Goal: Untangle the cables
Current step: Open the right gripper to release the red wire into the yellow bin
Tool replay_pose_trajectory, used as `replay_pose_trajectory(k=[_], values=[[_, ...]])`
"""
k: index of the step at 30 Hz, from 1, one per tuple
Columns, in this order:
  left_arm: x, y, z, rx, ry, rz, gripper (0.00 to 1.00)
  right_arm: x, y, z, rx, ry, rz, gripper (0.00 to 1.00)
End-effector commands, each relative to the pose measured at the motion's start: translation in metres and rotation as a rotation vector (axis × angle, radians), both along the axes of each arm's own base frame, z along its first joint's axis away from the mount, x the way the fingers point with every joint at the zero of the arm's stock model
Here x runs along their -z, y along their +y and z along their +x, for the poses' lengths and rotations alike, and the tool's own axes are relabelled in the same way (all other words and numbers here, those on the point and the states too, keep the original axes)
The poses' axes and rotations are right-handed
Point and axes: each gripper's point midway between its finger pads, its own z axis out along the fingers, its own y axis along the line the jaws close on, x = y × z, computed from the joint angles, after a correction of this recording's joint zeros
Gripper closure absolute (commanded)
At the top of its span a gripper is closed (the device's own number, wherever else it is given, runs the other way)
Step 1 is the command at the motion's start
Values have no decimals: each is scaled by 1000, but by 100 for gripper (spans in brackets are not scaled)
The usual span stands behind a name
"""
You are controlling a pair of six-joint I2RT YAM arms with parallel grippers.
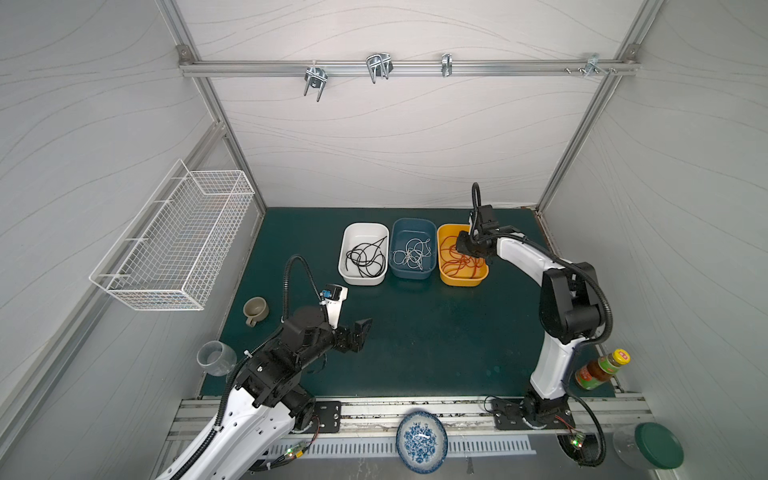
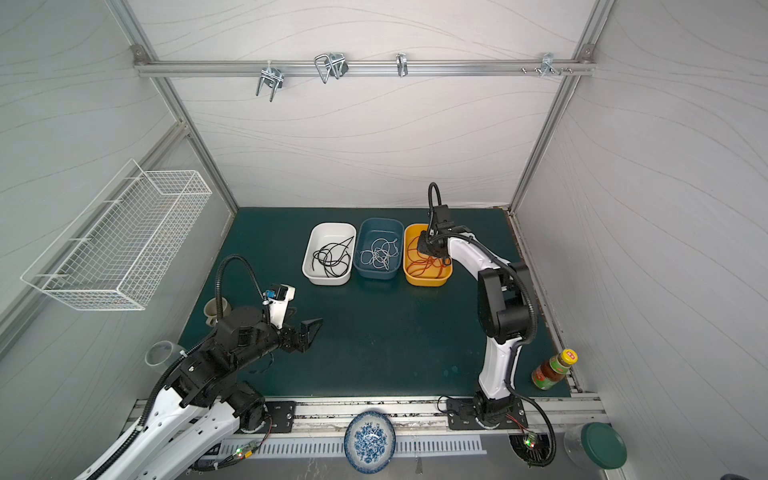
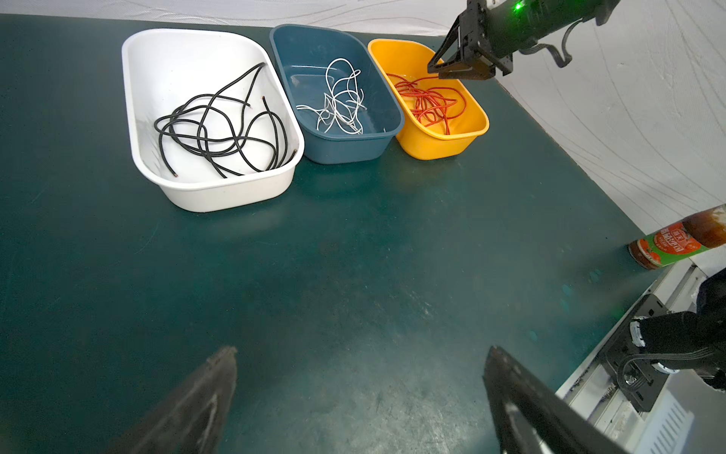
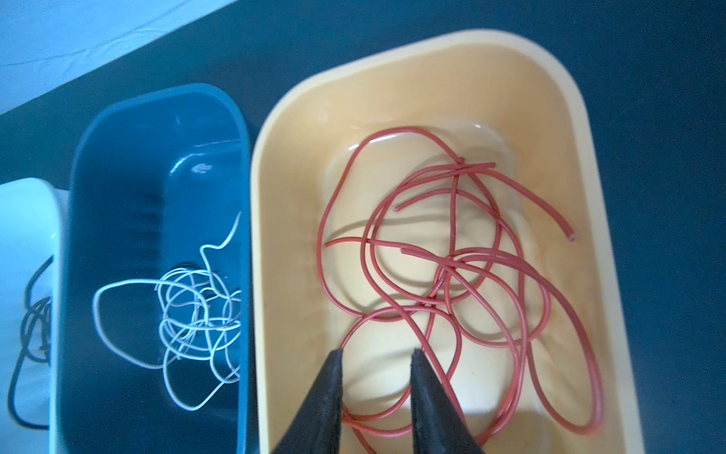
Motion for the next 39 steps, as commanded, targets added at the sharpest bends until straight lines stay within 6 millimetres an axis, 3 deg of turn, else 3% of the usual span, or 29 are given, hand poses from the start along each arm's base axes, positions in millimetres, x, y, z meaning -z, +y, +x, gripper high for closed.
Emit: replay_pose_trajectory(k=[1, 5, 15, 29, 34, 39], values=[[-16, -2, 4, -2, -45, -20, 1, -21, -4, -12, 5, -12, 24, 62], [-15, -2, 4, -1, -45, -20, 1, -17, -4, -26, 19, 15, 60, 60], [-15, -1, 4, -5, -43, -18, 1, 22, 16, -50, 8, 95, 227, 63], [-15, -1, 4, -7, -43, -15, 1, 82, 9, -42, 45, 194, 201, 80], [-14, -1, 4, -5, -41, -14, 1, 80, 11, -38, 41, 191, 204, 82], [-14, -1, 5, -9, -41, -14, 1, 50, 7, -31, 35, 128, 182, 81]])
